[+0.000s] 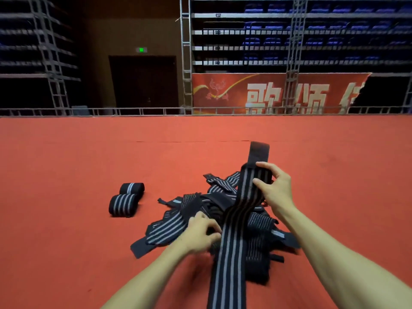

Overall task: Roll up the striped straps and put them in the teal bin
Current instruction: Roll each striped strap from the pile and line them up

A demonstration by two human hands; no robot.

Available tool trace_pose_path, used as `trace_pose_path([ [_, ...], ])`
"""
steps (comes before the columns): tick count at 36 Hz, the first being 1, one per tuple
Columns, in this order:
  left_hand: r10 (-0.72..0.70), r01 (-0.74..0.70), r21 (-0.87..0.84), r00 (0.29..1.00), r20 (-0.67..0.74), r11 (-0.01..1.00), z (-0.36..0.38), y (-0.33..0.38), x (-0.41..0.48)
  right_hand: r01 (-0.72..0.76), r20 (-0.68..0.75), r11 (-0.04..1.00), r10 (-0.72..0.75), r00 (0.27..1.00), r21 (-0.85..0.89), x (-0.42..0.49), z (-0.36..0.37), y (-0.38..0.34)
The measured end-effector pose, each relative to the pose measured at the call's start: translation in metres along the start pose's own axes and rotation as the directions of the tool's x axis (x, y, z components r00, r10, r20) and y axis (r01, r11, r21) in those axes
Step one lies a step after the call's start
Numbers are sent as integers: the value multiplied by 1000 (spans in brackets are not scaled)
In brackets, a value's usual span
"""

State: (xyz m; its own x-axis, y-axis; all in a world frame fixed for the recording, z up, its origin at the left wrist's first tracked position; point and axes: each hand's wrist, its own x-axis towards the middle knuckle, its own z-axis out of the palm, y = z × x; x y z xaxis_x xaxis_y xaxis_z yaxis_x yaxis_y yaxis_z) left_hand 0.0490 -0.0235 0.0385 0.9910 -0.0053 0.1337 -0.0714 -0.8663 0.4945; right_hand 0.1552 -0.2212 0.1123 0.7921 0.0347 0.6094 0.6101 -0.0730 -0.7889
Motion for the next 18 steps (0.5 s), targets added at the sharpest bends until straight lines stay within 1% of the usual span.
trace_pose_path([
  [2,17,-21,-40,996,-88,999,-16,1,30,-10,-27,1000,10,1000,-22,3,-1,19],
  [4,18,-26,-64,991,-133,998,-27,-1,64,-27,-13,998,26,1000,-54,7,0,38],
  [7,-9,-2,-94,993,-118,996,-34,-5,114,-46,-5,996,45,999,-74,16,4,66],
  [10,-50,37,-125,994,-96,991,-32,-13,156,-66,-49,995,63,997,-69,26,8,92],
  [14,-137,122,-187,988,-73,975,-18,-31,209,-110,-76,994,110,991,9,41,20,119],
  [18,-223,204,-178,970,-93,963,-6,-51,257,-154,-58,986,158,986,71,45,41,150],
])
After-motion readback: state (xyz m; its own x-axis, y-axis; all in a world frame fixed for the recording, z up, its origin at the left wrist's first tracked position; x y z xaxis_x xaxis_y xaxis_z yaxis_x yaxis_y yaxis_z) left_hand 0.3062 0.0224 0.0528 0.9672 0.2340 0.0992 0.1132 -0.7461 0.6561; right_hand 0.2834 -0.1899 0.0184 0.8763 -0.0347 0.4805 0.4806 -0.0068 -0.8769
